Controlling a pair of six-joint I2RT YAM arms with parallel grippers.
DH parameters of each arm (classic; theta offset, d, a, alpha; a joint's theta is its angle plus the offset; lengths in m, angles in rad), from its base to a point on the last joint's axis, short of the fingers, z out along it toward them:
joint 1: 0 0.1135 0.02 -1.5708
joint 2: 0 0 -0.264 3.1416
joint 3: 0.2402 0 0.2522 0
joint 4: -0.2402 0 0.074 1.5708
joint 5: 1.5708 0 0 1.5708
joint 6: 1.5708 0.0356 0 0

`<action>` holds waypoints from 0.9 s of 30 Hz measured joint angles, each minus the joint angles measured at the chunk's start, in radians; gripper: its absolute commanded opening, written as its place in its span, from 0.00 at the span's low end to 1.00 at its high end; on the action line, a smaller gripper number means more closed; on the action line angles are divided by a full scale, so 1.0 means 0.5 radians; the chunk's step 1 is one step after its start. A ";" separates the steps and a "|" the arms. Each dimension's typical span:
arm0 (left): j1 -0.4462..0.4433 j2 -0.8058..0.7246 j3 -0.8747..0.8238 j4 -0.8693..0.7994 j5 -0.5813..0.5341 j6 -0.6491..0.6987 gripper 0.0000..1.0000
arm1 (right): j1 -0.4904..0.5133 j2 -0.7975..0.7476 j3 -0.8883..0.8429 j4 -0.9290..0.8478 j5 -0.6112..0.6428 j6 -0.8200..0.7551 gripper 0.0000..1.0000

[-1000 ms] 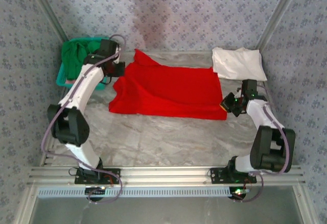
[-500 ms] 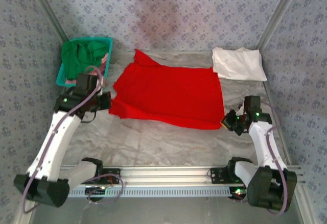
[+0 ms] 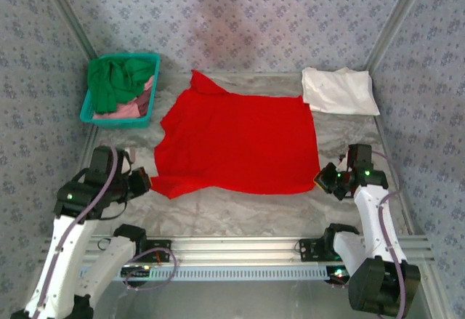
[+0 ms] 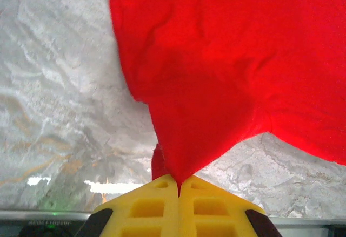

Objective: Fold and stack the t-shirts

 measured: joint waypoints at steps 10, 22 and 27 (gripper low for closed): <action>0.000 0.299 -0.014 0.097 -0.001 -0.011 0.00 | 0.042 0.190 0.014 0.042 0.016 -0.005 0.00; 0.114 1.049 0.272 0.438 -0.032 0.312 0.00 | 0.091 0.735 0.294 0.143 0.107 -0.098 0.04; 0.169 1.325 0.465 0.496 -0.086 0.449 0.00 | 0.091 0.970 0.462 0.150 0.107 -0.159 0.06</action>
